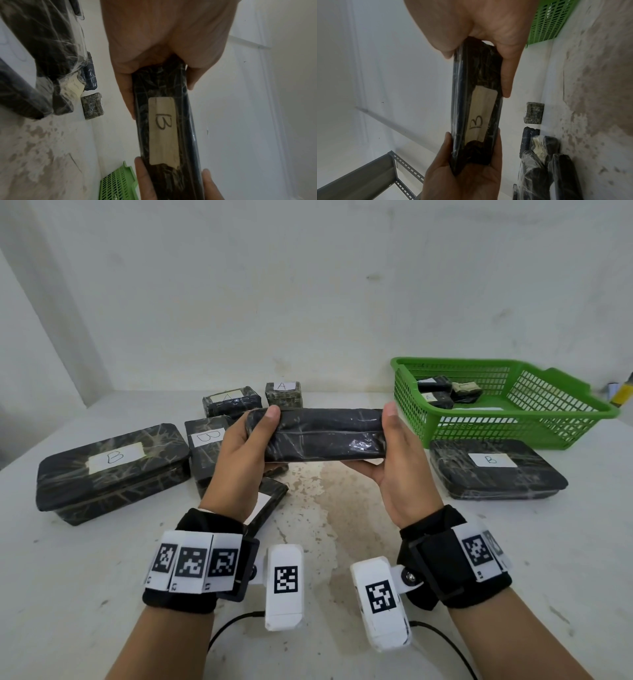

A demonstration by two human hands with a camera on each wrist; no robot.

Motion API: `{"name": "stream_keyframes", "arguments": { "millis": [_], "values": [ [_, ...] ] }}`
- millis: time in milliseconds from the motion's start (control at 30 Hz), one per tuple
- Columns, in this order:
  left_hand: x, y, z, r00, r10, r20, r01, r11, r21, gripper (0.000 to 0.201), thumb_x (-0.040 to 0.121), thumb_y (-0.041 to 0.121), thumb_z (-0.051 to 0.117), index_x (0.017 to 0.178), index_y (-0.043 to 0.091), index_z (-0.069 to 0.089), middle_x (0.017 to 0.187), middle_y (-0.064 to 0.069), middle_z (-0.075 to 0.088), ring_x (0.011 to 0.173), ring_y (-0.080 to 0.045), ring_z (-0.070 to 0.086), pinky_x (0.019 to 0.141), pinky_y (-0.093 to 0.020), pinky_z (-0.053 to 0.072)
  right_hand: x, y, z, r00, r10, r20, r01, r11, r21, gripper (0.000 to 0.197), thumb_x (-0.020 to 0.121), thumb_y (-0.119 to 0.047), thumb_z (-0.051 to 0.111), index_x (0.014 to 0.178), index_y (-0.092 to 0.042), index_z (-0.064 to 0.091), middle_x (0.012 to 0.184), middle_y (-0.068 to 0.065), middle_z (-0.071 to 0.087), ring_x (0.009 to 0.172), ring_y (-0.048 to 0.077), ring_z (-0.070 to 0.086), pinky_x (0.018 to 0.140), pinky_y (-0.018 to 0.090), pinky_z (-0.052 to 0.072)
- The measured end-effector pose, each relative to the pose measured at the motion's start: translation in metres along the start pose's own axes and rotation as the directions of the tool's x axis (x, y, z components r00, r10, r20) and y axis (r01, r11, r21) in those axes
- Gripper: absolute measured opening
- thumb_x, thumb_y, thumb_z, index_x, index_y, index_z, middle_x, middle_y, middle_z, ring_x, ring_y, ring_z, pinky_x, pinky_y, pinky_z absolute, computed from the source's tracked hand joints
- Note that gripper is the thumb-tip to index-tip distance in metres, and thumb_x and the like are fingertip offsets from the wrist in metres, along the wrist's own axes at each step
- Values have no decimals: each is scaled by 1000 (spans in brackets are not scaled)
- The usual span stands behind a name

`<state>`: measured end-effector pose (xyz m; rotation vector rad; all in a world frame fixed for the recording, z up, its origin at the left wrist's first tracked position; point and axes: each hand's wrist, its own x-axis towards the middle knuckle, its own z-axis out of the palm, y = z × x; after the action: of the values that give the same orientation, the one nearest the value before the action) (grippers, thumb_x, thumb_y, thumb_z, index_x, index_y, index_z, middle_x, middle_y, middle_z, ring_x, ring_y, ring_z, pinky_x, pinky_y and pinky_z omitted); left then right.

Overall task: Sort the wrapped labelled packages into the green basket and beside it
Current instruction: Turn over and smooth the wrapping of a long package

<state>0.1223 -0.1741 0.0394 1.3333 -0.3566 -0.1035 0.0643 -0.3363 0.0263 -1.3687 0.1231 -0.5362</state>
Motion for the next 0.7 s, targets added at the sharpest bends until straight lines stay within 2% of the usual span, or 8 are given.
{"name": "stream_keyframes", "arguments": {
  "millis": [100,200,267,367,467,567,633,700],
  "values": [
    [1,-1,1,1000,-6,-21,6,1000,14,22,101,30,50,101,12,62,88,-4,73,86,-24,69,91,-69,47,0,1,0,1000,-16,-24,15,1000,-17,41,105,-39,34,108,-11,63,108,12,72,101,21,70,89,45,58],
    [0,0,2,1000,2,-21,-2,1000,6,25,101,32,48,96,15,66,85,0,75,82,-18,72,92,-63,50,0,-1,-1,1000,4,1,-4,1000,15,41,104,-43,33,104,-17,64,105,6,72,99,16,70,87,43,59],
    [-1,2,2,1000,-8,-4,8,1000,1,29,99,38,48,99,15,67,86,0,77,84,-17,73,93,-60,51,0,-2,0,1000,18,24,-19,999,33,43,103,-46,31,105,-18,64,109,8,72,102,18,70,87,42,59],
    [-1,1,1,1000,3,-23,-2,1000,16,31,100,36,49,103,9,65,85,-2,76,84,-20,72,92,-65,50,0,0,0,1000,-2,3,2,1000,6,40,104,-40,34,104,-16,65,104,7,73,98,17,71,87,43,59],
    [0,-1,2,999,21,-50,-19,999,41,35,101,34,49,106,2,61,90,-8,73,90,-28,70,87,-68,50,0,-1,0,1000,-10,-4,10,1000,22,38,104,-40,34,103,-17,65,102,5,73,97,18,71,87,43,59],
    [1,-3,1,997,47,-61,-45,999,28,26,100,34,50,100,13,66,88,-5,75,87,-24,72,83,-58,55,0,-4,-1,999,42,34,-45,993,114,46,103,-48,30,106,-19,65,110,7,72,105,21,69,85,48,59],
    [2,-2,-2,994,82,-66,-82,997,3,25,100,31,51,103,11,66,86,-2,75,83,-19,73,75,-44,60,1,-6,-3,995,87,58,-96,977,189,48,101,-54,27,109,-25,64,116,4,71,110,23,67,82,51,59],
    [3,-3,-4,991,120,-64,-123,992,-33,25,101,24,49,108,4,64,82,3,75,77,-11,72,64,-27,58,4,-6,-7,989,136,54,-145,969,203,39,99,-57,32,115,-33,58,125,1,64,115,25,63,77,49,61]
  ]
}}
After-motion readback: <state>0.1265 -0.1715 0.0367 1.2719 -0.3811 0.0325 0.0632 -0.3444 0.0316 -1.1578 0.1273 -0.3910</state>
